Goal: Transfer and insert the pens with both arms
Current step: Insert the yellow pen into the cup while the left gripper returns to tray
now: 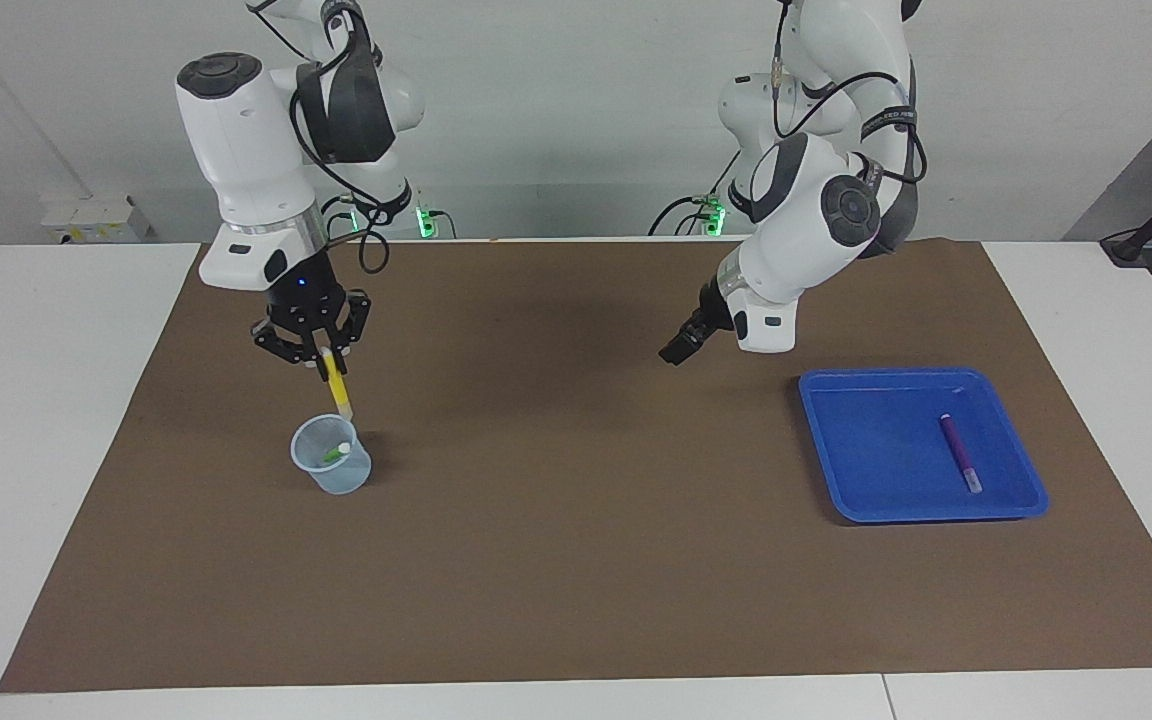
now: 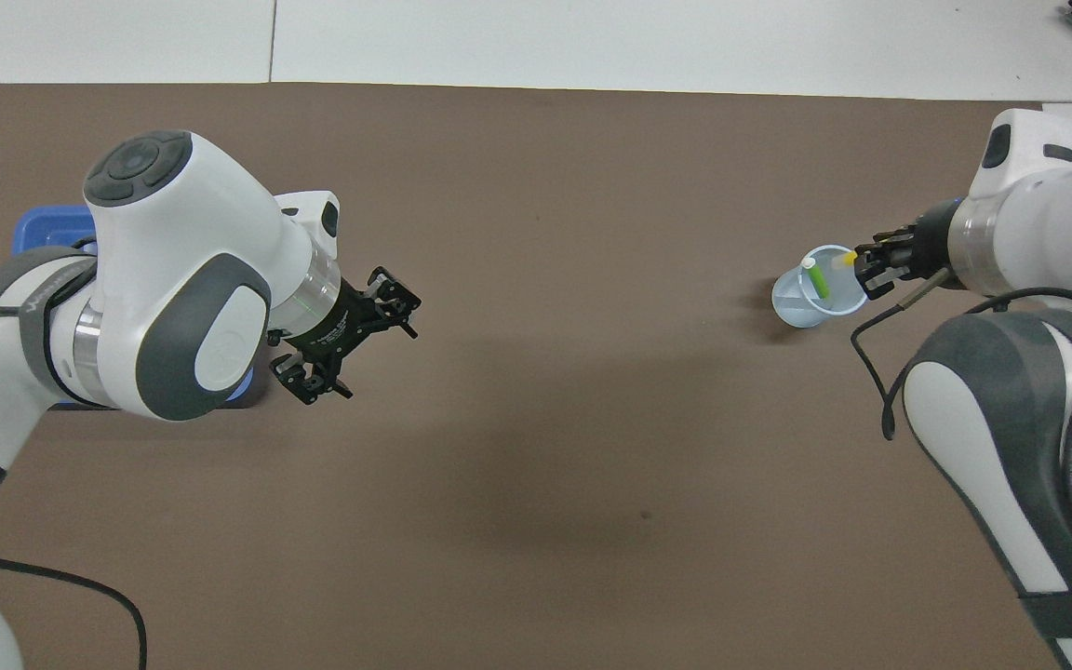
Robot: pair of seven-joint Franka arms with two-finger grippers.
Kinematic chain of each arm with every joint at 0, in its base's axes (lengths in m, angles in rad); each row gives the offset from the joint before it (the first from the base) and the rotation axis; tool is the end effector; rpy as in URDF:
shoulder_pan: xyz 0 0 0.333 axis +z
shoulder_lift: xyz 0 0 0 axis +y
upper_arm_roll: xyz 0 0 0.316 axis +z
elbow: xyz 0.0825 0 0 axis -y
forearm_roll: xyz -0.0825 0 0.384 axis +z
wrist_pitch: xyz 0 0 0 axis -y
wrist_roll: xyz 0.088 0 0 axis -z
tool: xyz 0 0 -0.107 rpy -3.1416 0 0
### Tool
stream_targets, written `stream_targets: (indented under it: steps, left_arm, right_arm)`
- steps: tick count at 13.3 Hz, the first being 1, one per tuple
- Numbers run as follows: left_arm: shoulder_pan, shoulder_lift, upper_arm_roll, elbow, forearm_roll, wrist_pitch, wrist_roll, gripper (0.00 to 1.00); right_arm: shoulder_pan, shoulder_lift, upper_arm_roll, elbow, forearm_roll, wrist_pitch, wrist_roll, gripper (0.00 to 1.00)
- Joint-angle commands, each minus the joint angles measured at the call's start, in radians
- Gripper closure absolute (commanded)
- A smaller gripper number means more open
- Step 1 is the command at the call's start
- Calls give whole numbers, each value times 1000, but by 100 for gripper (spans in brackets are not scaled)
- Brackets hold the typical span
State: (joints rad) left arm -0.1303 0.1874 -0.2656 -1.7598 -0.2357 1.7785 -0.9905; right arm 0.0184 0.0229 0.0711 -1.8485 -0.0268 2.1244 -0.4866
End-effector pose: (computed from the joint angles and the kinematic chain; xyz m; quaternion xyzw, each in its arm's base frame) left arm 0.5457 -0.2409 0.4503 0.9335 0.3213 -0.1499 0.0537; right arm 0.5907 0.0515 0.5306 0.9495 0.2870 0.1215 0.0361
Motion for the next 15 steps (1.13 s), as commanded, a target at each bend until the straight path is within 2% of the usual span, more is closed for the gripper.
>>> stream_targets:
  steps: [1,5,7,10,11,12,13,14,15]
  left_arm:
    - [30,-32,2,-27,67,-13,183,0]
    - [93,-31,2,-26,105,1,435,0]
    - [136,-31,2,-26,105,2,502,0]
    - [165,-29,3,-26,143,13,572,0]
    - [178,-29,3,-26,159,19,595,0]
    - [213,-26,3,-27,168,53,643,0]
    - [250,-25,2,-30,168,96,712,0]
    - [286,-25,2,-46,168,128,778,0]
    - [308,-26,2,-52,168,151,826,1]
  right_arm:
    - [-46,20,13,-21,-18,61,-70,100]
    - [-61,25,13,-69,-5,87,-70,100]
    - [-74,25,15,-115,-4,132,-67,100]
    - [-72,31,15,-124,-4,140,-60,100]
    - [-72,31,15,-126,-4,140,-58,91]
    - [-72,31,13,-130,-4,140,-56,70]
    - [-74,32,15,-132,-4,140,-55,60]
    - [-72,31,15,-133,-2,140,-53,39]
    - [-72,31,15,-133,-4,140,-47,8]
